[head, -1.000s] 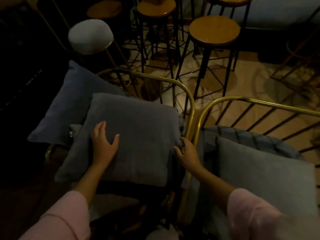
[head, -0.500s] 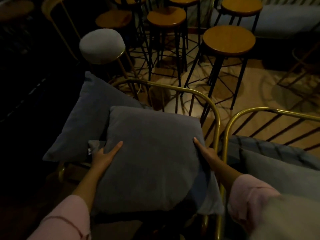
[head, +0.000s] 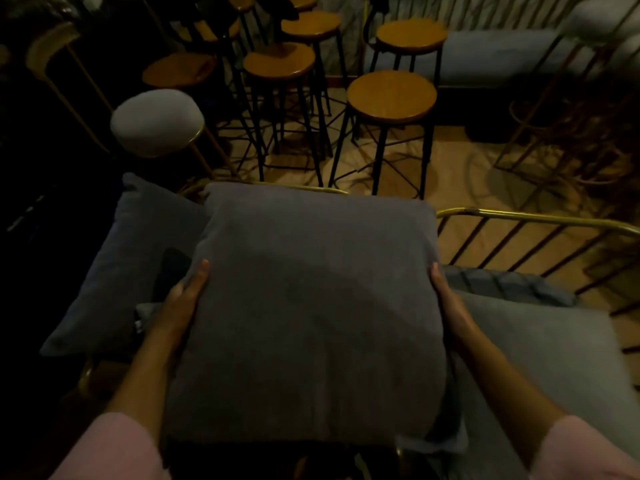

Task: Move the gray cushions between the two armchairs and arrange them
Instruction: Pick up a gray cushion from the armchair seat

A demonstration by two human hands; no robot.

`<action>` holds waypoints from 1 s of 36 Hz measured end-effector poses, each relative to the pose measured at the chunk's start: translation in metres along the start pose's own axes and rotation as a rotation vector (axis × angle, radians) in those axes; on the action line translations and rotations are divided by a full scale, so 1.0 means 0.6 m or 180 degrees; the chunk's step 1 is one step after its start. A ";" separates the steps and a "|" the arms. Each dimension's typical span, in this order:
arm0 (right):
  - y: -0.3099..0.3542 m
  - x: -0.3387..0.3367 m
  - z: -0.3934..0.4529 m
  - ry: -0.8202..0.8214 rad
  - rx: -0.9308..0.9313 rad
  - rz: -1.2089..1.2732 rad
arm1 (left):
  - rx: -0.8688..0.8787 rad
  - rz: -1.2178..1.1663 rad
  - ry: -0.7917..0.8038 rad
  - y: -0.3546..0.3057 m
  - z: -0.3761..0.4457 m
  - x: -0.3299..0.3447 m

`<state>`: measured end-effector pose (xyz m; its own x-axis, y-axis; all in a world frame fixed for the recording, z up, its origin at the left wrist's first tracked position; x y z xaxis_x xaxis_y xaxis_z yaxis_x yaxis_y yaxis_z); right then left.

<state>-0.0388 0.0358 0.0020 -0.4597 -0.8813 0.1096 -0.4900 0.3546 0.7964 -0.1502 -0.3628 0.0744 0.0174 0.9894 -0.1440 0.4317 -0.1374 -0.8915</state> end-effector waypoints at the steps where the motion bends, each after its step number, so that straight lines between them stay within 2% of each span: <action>1: 0.014 -0.029 -0.011 -0.0034 -0.0079 0.0011 | 0.0027 -0.0059 0.0115 -0.015 -0.002 0.024; 5: 0.061 -0.157 -0.051 -0.0227 -0.0387 0.0138 | 0.0071 -0.0064 0.0566 -0.061 -0.019 0.154; 12: 0.149 -0.381 -0.095 -0.0902 -0.0730 -0.0019 | 0.0364 -0.0276 0.0818 -0.104 -0.062 0.433; 21: 0.261 -0.652 -0.060 -0.1004 -0.1342 -0.0095 | 0.0765 -0.0441 0.1087 -0.144 -0.097 0.730; 28: 0.314 -0.763 0.009 -0.1113 -0.1469 0.0080 | 0.0802 -0.0534 0.1019 -0.147 -0.058 0.878; 36: 0.299 -0.830 0.110 -0.1131 -0.1365 0.0201 | 0.0629 -0.0265 0.0869 -0.092 -0.013 0.965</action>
<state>0.0530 0.5589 0.0512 -0.7360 -0.6768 0.0167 -0.1425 0.1790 0.9735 -0.1573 0.2179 0.0436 0.2414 0.9700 0.0292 0.2593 -0.0355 -0.9652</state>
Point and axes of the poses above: each hand's wrist, its own z-axis towards the middle knuckle, its own x-axis out of the palm, y = z × x, the point moved 1 cm from there along z, towards the middle knuckle, and after that the axes turned 1 degree about -z, right-handed, at the moved point
